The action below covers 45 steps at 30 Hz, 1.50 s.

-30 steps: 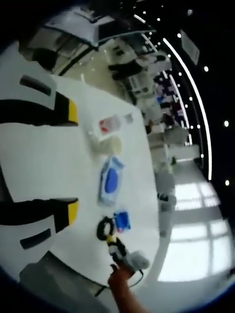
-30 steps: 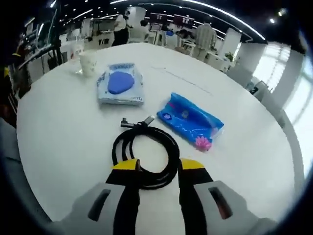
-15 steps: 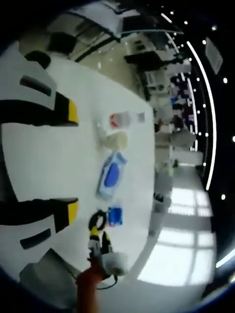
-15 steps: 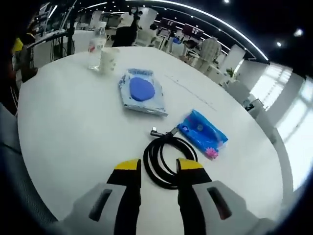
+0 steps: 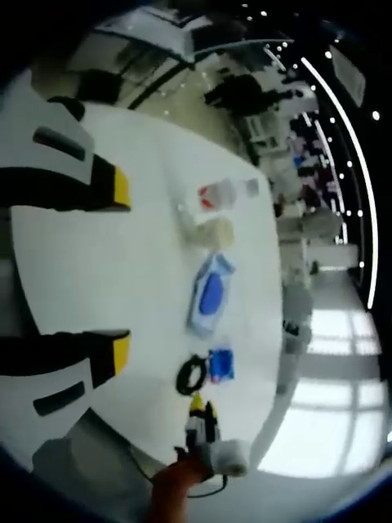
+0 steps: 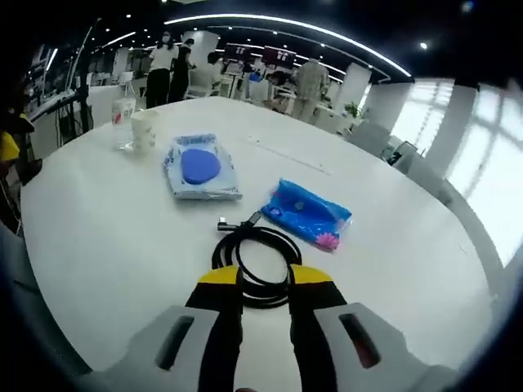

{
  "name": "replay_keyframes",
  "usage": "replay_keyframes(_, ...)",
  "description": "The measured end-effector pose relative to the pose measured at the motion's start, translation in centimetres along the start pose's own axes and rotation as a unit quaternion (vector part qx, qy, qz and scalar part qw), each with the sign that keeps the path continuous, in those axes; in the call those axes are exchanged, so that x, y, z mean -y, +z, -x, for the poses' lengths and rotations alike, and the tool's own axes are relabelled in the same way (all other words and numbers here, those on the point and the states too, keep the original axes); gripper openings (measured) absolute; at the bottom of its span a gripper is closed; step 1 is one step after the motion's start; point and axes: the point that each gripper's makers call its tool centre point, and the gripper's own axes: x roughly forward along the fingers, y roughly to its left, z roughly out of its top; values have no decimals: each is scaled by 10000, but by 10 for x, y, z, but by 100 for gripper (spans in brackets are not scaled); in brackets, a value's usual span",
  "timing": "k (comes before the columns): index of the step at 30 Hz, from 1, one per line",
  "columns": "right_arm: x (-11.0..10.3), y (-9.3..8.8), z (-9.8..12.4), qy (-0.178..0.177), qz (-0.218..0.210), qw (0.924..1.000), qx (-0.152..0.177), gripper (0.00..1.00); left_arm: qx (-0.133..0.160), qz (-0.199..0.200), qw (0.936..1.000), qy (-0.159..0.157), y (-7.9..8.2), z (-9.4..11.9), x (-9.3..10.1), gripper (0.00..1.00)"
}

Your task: Arrange the tabletop items into an orderly group along one side of the table until the central work area is clear of visible clutter.

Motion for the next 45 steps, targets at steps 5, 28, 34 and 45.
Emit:
replay_keyframes(5,4,-12,1,-37,-122,9998,-134,13,-40,-4,10000,66,0,1,-2,54)
replay_keyframes(28,2,-17,1,115,-818,9965,-114,0,124,260,9994,182,4,5,-9,53)
replay_keyframes(34,-13,-15,0,480,-1103,9926,-149,8,135,268,9995,138,4,5,-8,54)
replay_keyframes(45,-35,22,-8,1170,-1984,9730,139,38,162,339,9993,-72,4,2,-3,59)
